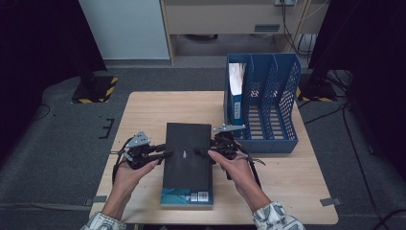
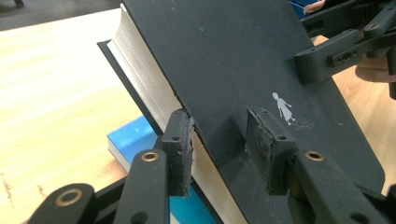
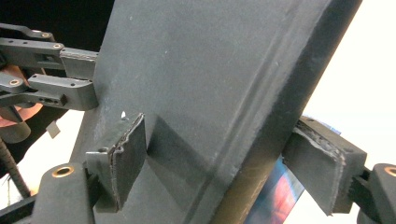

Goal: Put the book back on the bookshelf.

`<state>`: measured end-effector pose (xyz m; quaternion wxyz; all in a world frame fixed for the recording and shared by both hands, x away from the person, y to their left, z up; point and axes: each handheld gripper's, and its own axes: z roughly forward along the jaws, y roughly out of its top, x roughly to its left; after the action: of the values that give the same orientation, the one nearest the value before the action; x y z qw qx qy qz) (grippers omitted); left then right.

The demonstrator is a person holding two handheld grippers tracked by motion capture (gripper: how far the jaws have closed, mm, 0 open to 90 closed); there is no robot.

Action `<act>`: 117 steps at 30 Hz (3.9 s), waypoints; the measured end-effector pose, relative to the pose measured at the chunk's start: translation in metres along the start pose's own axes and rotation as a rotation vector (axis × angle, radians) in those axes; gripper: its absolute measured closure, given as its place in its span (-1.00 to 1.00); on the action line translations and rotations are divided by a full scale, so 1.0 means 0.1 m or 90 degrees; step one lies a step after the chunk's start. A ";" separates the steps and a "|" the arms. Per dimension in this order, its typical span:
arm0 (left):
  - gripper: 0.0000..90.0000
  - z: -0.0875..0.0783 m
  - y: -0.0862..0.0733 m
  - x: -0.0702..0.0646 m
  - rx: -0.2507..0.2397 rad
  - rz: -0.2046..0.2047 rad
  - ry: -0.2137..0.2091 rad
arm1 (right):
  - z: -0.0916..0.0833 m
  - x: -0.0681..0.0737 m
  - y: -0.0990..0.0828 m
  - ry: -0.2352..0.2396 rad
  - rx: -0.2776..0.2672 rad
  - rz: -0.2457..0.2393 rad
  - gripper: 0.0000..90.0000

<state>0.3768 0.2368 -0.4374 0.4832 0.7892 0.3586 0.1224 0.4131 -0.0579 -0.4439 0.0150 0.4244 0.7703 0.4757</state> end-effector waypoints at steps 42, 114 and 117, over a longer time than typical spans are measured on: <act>0.43 0.24 0.42 0.27 -0.009 0.043 0.069 | 0.14 -0.24 0.49 -0.036 -0.057 -0.024 -0.37; 0.39 -0.27 -0.01 -0.22 0.003 0.066 0.002 | -0.31 0.33 0.19 0.000 -0.105 -0.254 -0.69; 0.33 -0.24 -0.05 -0.22 0.009 0.063 0.004 | -0.30 0.32 0.25 0.007 -0.106 -0.259 -0.69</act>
<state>0.3459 0.2390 -0.4263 0.4698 0.8091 0.3214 0.1457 0.3958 -0.0536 -0.3969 0.1410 0.2551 0.7983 0.5270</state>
